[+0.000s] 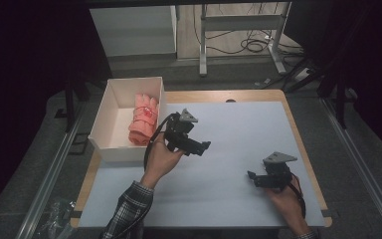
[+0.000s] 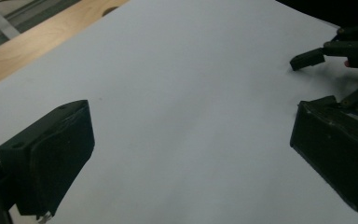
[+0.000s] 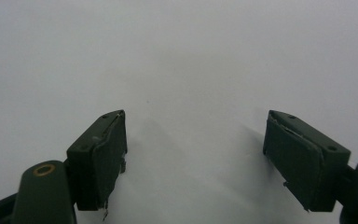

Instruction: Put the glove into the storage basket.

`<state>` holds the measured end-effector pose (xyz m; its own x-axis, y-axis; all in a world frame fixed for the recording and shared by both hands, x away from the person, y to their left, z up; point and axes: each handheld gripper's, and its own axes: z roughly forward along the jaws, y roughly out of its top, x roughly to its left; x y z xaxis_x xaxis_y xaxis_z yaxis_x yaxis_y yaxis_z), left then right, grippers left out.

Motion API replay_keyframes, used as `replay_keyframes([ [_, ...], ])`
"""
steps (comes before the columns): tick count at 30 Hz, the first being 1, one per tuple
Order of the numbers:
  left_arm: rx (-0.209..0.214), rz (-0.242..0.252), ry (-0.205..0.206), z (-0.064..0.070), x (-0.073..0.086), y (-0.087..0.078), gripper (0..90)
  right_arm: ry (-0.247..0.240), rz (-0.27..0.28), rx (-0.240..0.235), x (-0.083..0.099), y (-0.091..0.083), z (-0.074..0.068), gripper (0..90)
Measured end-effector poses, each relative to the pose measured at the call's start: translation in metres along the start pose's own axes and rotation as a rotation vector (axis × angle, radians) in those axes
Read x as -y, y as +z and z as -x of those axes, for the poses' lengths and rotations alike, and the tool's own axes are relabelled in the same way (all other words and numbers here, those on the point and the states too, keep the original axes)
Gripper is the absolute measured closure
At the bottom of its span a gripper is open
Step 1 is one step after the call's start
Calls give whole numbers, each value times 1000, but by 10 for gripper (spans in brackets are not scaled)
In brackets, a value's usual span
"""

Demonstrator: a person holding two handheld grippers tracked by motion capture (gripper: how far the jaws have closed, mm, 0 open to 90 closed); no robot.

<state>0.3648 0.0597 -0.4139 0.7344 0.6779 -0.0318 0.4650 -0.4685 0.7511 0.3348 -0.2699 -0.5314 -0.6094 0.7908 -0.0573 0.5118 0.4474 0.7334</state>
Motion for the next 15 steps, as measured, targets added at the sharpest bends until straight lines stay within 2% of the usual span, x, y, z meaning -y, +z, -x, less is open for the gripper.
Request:
replay_keyframes([
  [7, 20, -8, 12, 13, 14, 10, 2, -1, 0, 0, 0, 0, 0, 219],
  [15, 38, -12, 5, 17, 31, 18, 2, -2, -1, 0, 0, 0, 0, 219],
])
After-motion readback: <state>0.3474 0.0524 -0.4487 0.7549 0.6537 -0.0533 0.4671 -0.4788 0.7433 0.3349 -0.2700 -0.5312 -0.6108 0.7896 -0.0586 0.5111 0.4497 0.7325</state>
